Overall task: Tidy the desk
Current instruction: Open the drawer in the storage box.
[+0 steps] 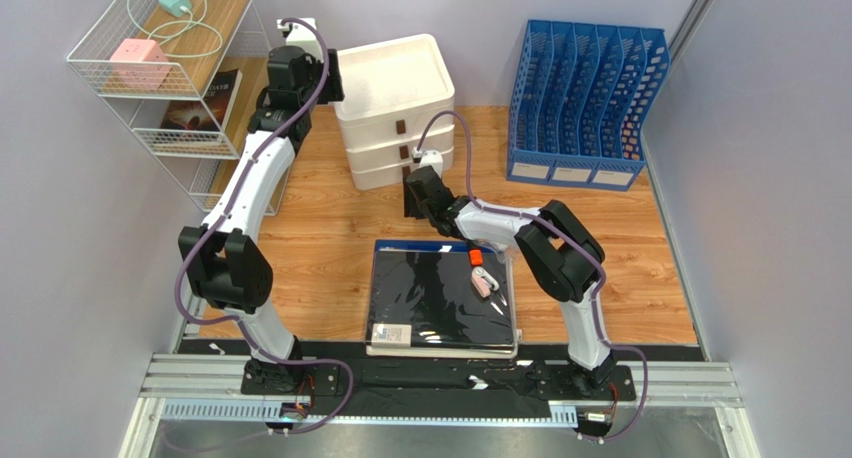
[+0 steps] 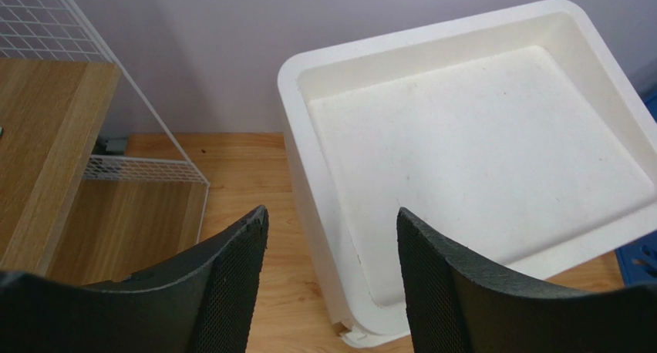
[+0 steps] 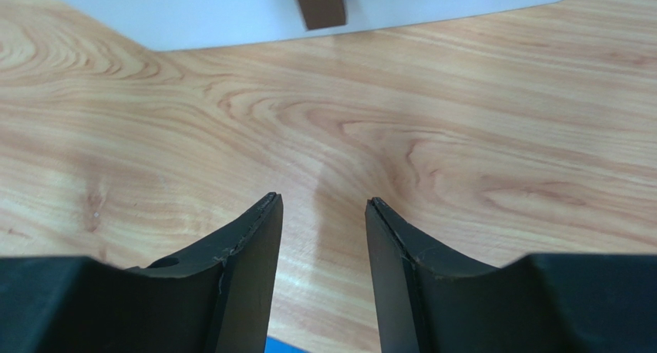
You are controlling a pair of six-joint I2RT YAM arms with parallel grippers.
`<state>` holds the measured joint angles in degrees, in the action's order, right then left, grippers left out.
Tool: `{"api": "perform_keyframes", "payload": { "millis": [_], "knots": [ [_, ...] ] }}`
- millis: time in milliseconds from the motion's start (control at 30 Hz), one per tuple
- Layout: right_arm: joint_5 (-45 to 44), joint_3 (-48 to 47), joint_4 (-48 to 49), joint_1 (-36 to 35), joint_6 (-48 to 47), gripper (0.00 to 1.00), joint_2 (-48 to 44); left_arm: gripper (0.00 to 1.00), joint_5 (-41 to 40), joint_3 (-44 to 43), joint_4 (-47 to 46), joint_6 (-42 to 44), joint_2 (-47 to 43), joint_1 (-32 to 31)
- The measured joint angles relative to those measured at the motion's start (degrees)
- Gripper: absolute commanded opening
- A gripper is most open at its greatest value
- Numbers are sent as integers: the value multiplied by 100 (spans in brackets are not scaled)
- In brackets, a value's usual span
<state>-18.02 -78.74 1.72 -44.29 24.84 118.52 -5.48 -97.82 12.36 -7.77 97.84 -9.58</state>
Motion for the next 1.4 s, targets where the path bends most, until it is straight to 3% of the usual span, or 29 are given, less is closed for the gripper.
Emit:
{"api": "perform_keyframes", "payload": {
  "millis": [467,567,600,700,967,1400],
  "knots": [
    [-37,636,393,-415,17,47,-584,64,-50,-1541,793,-219,1749,70],
    [-55,800,476,-422,42,47,-728,39,-48,-1593,841,-227,1777,72],
    [-72,844,503,-422,44,47,-767,21,-48,-1593,839,-229,1777,70],
    [-203,879,509,-422,42,48,-804,0,-216,-1596,796,-367,1777,85],
    [-680,376,238,-422,-116,52,-531,0,144,-944,498,-256,1368,146],
    [-688,723,507,-553,-15,52,-516,3,448,385,90,-282,415,131]
  ]
}}
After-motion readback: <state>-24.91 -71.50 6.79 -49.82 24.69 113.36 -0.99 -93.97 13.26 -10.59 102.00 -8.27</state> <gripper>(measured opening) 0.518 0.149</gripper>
